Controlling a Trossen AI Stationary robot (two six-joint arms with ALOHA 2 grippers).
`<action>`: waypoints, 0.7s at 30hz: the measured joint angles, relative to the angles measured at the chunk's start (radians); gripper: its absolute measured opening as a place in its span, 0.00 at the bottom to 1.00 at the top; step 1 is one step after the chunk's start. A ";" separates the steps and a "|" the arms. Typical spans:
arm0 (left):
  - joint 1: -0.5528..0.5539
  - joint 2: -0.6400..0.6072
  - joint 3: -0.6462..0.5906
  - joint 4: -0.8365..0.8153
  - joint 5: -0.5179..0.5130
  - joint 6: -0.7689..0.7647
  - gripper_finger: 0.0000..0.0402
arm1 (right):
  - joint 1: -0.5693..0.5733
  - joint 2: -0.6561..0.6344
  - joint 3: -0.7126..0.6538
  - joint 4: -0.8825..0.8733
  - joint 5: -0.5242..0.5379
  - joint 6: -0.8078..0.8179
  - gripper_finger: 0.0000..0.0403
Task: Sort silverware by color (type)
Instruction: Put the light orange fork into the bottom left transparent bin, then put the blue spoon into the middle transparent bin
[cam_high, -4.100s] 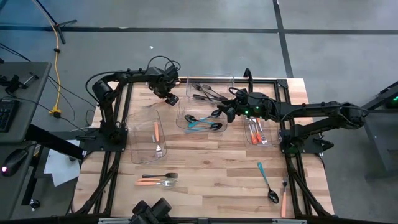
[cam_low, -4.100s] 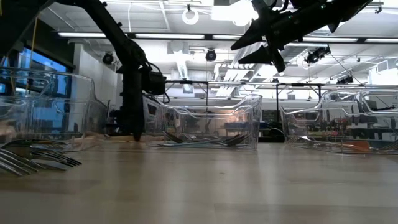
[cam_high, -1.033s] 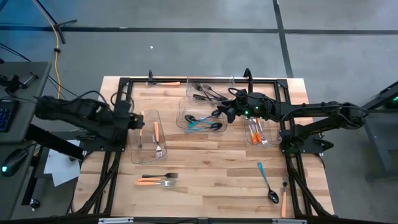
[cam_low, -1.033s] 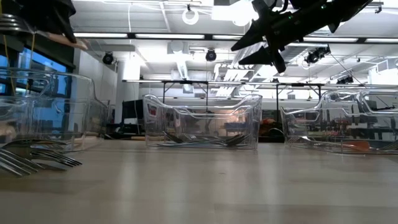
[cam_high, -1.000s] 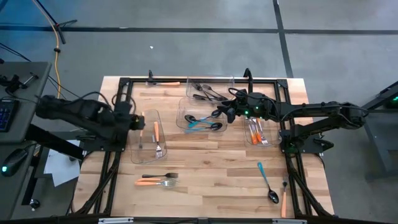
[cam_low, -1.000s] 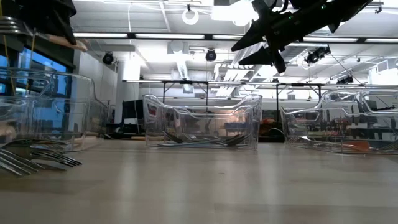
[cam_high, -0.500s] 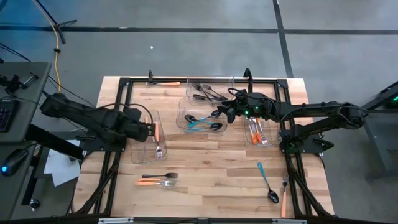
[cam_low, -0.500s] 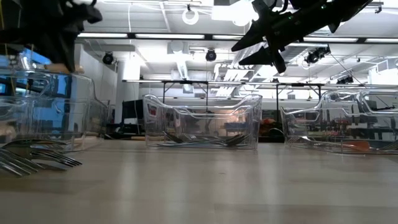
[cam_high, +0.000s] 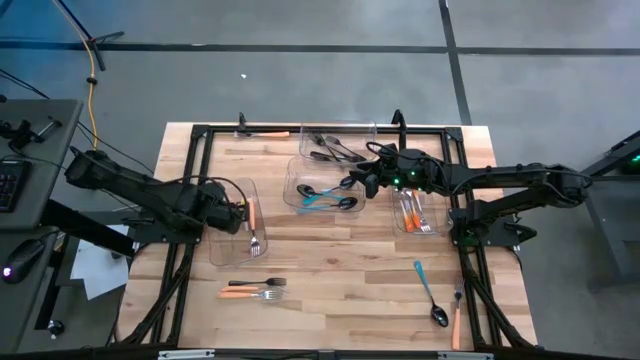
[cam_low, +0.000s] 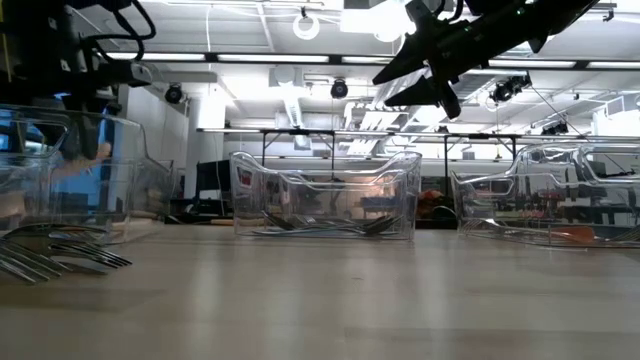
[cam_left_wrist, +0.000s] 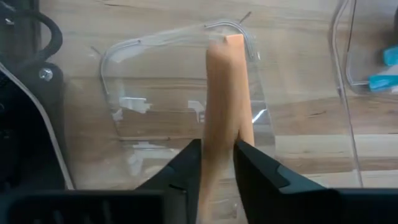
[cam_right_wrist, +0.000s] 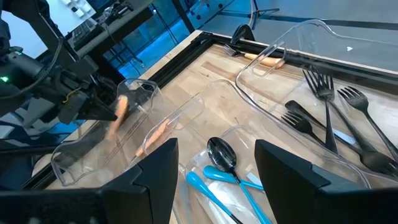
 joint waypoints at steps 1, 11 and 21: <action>0.000 0.000 0.000 -0.001 0.000 0.000 0.23 | 0.000 0.000 0.000 -0.002 0.000 0.000 0.49; 0.003 -0.027 0.006 -0.003 -0.031 0.033 0.33 | 0.000 0.000 0.000 -0.007 0.000 0.000 0.49; 0.023 -0.241 0.193 0.213 -0.443 0.502 0.36 | 0.000 0.000 0.000 0.111 0.000 0.000 0.49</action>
